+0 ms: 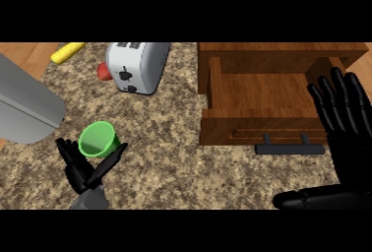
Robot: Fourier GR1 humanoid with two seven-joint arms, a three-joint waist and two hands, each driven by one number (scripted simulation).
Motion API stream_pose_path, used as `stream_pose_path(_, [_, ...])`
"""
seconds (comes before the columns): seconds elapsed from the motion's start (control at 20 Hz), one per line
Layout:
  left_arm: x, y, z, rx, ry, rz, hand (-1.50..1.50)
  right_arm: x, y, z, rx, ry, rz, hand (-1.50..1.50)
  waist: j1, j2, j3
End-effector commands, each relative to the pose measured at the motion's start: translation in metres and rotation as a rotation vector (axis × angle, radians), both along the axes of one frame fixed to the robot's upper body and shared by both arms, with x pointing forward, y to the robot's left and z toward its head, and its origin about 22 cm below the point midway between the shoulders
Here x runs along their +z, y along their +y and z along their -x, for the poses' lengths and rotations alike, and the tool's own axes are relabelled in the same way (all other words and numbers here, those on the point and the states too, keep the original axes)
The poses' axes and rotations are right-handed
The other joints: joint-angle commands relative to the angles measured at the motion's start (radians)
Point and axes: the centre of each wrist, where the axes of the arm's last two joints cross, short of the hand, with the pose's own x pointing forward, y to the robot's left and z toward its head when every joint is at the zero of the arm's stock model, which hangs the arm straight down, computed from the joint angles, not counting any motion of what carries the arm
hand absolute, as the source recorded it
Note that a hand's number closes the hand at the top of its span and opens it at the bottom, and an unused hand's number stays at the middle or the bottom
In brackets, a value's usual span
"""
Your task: Pick up the cup, place it into the drawer and close the drawer
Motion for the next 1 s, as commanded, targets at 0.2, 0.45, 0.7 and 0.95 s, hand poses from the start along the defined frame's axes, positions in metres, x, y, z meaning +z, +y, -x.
stream_pose_path(0.2, [-0.013, -0.011, 0.000, -0.056, -0.077, 0.070, -1.50, 0.008, 0.000, 0.019, 0.002, 0.012, 0.005, -1.50, -0.005, 0.000, -0.001])
stream_pose_path(0.45, [0.000, -0.001, -0.027, -0.112, -0.149, 0.104, -1.50, -0.001, -0.007, 0.001, 0.005, 0.005, 0.025, -1.50, -0.004, 0.002, 0.000])
stream_pose_path(0.7, [0.001, -0.007, -0.031, -0.167, -0.230, 0.109, 1.50, -0.002, -0.002, -0.007, 0.005, 0.018, 0.029, -1.50, -0.003, 0.002, -0.001])
stream_pose_path(0.95, [-0.016, -0.007, -0.010, -0.146, -0.231, -0.008, 1.50, 0.010, -0.011, 0.007, 0.003, 0.003, 0.027, -1.50, -0.007, 0.002, -0.001])
